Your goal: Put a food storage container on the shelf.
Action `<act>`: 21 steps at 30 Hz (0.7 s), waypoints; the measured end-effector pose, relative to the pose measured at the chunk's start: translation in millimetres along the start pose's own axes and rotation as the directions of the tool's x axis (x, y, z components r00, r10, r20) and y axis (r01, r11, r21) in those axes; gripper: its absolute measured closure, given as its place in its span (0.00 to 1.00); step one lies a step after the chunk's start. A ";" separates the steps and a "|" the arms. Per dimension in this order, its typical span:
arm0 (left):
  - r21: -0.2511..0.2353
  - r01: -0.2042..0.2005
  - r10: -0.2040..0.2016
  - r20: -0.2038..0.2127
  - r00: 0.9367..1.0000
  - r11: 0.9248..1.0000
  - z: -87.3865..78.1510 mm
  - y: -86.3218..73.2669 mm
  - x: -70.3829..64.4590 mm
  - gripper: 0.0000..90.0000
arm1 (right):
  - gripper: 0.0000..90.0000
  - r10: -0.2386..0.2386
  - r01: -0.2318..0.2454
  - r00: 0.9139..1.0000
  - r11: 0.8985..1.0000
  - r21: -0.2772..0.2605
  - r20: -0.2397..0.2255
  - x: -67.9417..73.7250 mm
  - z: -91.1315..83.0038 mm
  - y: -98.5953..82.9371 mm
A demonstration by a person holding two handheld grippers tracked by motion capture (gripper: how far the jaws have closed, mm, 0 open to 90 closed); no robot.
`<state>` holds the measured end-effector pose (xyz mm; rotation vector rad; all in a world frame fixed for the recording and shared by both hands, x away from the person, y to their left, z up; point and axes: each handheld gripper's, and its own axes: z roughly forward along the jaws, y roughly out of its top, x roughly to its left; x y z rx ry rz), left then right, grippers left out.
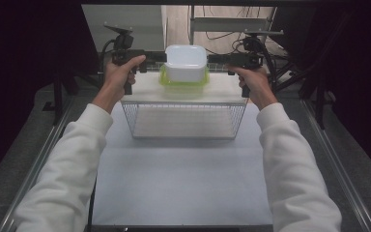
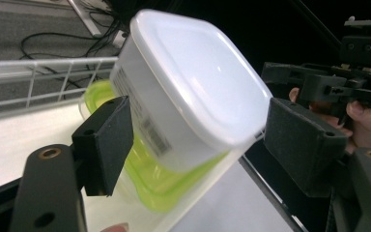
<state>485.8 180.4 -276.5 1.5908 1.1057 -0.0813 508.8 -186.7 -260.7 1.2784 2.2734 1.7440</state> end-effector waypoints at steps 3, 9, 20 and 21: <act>0.001 -0.029 0.029 -0.012 1.000 1.000 -5.9 -11.0 -4.5 0.28 | 0.31 -0.017 0.017 1.000 1.000 0.001 0.007 1.6 -6.3 -4.1; -0.002 -0.079 0.079 -0.008 0.997 0.997 -21.5 -36.7 -13.1 0.27 | 0.31 -0.061 0.061 0.998 0.998 -0.019 -0.004 9.6 -30.3 -25.6; 0.023 -0.183 0.184 -0.047 0.982 0.983 -43.4 -100.1 -17.7 0.26 | 0.31 -0.121 0.121 0.993 0.992 -0.040 -0.003 12.2 -64.7 -87.2; 0.026 -0.187 0.188 -0.049 0.981 0.982 -44.6 -106.2 -17.0 0.26 | 0.31 -0.121 0.121 0.993 0.992 -0.040 -0.003 12.2 -64.7 -87.2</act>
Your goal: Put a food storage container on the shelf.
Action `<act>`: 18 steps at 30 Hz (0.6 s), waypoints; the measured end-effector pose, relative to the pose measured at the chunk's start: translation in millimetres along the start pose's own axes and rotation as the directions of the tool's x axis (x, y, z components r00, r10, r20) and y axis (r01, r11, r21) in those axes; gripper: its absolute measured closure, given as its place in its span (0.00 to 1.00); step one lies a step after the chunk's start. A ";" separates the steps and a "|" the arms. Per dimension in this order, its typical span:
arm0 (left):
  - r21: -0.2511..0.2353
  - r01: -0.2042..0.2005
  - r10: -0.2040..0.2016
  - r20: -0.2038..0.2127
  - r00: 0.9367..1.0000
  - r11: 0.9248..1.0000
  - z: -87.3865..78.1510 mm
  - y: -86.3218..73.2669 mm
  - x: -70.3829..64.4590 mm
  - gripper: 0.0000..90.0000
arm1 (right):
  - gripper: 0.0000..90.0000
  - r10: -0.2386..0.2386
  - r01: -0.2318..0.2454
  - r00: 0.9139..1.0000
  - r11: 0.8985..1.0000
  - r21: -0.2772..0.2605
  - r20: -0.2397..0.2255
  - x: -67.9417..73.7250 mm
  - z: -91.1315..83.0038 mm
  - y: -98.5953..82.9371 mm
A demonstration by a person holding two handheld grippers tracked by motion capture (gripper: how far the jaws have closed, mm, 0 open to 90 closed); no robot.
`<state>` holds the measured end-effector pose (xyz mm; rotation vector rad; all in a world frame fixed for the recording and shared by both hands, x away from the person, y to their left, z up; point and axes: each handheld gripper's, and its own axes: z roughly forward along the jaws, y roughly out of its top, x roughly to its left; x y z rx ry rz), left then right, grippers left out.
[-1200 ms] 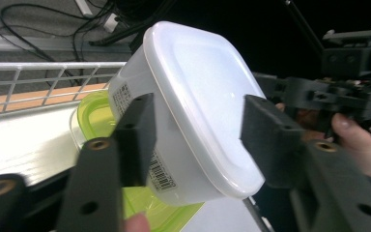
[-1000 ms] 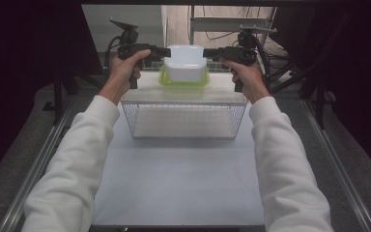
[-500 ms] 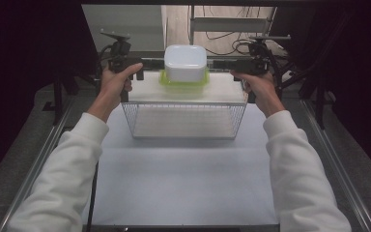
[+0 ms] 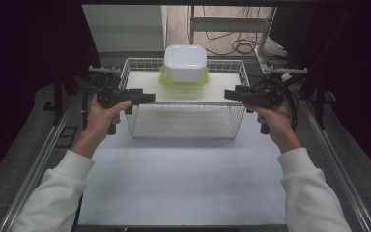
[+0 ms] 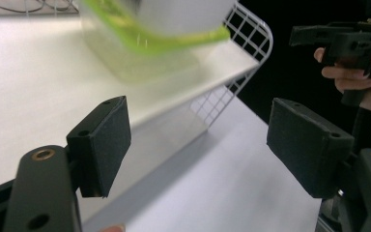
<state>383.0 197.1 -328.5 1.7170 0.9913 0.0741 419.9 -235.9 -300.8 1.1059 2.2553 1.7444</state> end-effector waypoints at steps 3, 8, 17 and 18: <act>-0.005 -0.008 0.008 -0.021 1.000 1.000 -2.4 -19.2 -1.6 0.27 | 0.31 -0.005 0.005 1.000 1.000 0.000 0.007 -1.2 -7.4 -16.5; -0.003 -0.008 0.008 -0.016 1.000 1.000 -2.3 -52.4 -7.0 0.27 | 0.31 0.004 -0.004 1.000 1.000 0.015 0.014 -5.8 -20.9 -54.5; 0.109 -0.009 0.012 -0.033 0.999 0.994 9.6 -107.9 -15.0 0.26 | 0.30 0.031 -0.040 0.997 0.992 0.123 0.078 -11.1 -29.0 -127.8; 0.133 0.007 -0.002 -0.034 0.999 0.991 12.1 -118.7 -13.5 0.26 | 0.29 0.039 -0.051 0.996 0.988 0.143 0.082 -11.7 -28.7 -136.1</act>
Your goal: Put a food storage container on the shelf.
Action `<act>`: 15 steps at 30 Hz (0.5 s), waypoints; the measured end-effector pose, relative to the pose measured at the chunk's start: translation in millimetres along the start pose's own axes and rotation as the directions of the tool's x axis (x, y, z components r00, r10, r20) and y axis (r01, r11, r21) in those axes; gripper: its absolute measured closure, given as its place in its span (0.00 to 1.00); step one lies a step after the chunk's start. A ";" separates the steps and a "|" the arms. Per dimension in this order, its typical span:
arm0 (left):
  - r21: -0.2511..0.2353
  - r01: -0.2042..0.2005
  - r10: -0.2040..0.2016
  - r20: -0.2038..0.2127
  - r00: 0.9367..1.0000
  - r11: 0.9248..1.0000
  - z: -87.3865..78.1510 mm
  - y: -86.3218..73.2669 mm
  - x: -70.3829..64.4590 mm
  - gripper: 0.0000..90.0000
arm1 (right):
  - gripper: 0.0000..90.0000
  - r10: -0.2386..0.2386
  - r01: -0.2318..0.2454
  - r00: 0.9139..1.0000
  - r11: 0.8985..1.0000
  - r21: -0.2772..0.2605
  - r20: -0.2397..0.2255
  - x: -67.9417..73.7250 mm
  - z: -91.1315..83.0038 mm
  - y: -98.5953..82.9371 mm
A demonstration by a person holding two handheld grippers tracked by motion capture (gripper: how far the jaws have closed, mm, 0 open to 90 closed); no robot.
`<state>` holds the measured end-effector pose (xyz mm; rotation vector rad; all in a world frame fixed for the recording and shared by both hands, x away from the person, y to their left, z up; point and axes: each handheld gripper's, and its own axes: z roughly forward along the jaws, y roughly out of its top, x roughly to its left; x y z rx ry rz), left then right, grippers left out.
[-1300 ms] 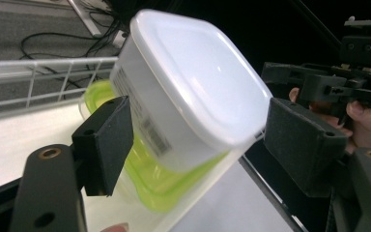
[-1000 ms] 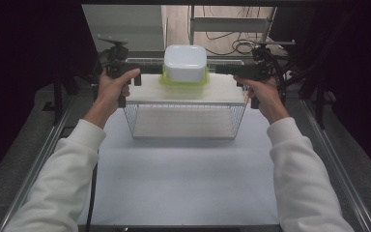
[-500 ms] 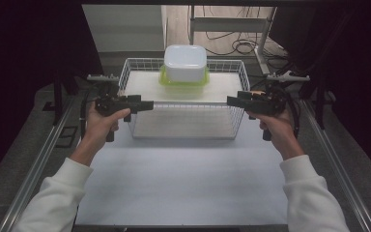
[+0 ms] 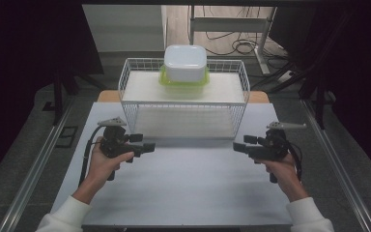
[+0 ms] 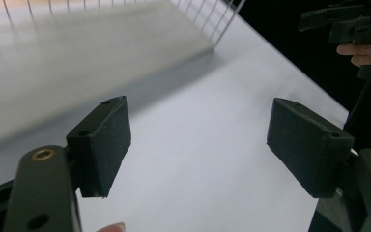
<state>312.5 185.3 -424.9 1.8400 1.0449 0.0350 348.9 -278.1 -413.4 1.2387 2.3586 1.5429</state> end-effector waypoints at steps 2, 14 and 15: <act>0.013 0.015 -0.015 -0.005 1.000 1.000 3.5 -9.5 2.1 0.26 | 0.29 0.014 -0.014 1.000 1.000 0.026 0.005 -2.8 2.9 -15.0; 0.134 0.009 0.006 -0.107 0.994 0.991 26.6 -50.2 11.0 0.26 | 0.27 -0.007 -0.001 0.999 0.987 0.158 0.050 -7.8 22.3 -54.4; 0.134 0.009 0.006 -0.107 0.994 0.991 26.6 -50.2 11.0 0.26 | 0.27 -0.007 -0.001 0.999 0.987 0.158 0.050 -7.8 22.3 -54.4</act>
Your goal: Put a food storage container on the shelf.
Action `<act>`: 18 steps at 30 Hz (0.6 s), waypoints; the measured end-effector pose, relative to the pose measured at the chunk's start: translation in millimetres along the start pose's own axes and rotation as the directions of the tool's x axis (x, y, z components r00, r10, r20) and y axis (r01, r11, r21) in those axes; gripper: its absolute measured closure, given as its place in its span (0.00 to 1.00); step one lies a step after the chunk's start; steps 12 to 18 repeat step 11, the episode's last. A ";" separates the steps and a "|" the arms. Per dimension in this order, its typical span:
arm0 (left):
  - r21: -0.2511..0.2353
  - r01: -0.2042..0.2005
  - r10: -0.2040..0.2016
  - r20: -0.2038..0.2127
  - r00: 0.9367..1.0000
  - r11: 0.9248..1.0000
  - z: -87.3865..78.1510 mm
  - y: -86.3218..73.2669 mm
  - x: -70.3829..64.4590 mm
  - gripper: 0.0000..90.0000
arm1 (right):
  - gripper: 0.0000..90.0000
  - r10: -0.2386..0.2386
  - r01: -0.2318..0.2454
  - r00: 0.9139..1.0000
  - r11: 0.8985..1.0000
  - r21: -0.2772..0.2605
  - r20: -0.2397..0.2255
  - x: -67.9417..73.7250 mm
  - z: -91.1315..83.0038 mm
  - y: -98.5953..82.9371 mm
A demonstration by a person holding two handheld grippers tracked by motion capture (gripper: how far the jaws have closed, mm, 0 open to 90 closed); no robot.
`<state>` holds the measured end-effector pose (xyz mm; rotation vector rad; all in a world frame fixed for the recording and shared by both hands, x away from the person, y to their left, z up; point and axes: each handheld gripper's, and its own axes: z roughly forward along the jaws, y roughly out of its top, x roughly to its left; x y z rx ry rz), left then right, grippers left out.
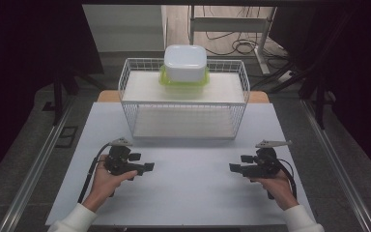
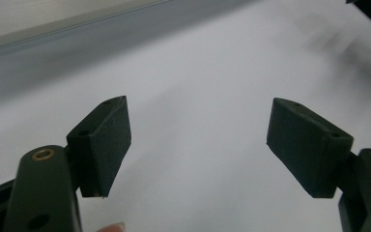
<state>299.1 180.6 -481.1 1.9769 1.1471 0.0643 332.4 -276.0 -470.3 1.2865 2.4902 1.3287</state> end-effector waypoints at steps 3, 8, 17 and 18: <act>0.006 -0.006 0.006 -0.004 1.000 1.000 0.9 -0.7 -0.2 0.26 | 0.27 0.007 -0.007 1.000 1.000 0.003 0.001 -0.7 0.7 -1.6; 0.003 0.019 -0.019 0.010 1.000 1.000 0.9 -1.7 3.9 0.26 | 0.26 0.007 -0.008 1.000 1.000 -0.027 -0.005 -2.0 -0.5 -1.4; -0.018 0.034 -0.034 0.001 0.999 0.999 -2.5 -1.5 6.5 0.26 | 0.25 0.015 -0.015 1.000 0.999 -0.045 -0.011 -3.7 -1.2 -0.6; -0.018 0.034 -0.034 0.001 0.999 0.999 -2.5 -1.5 6.5 0.26 | 0.25 0.015 -0.015 1.000 0.999 -0.045 -0.011 -3.7 -1.2 -0.6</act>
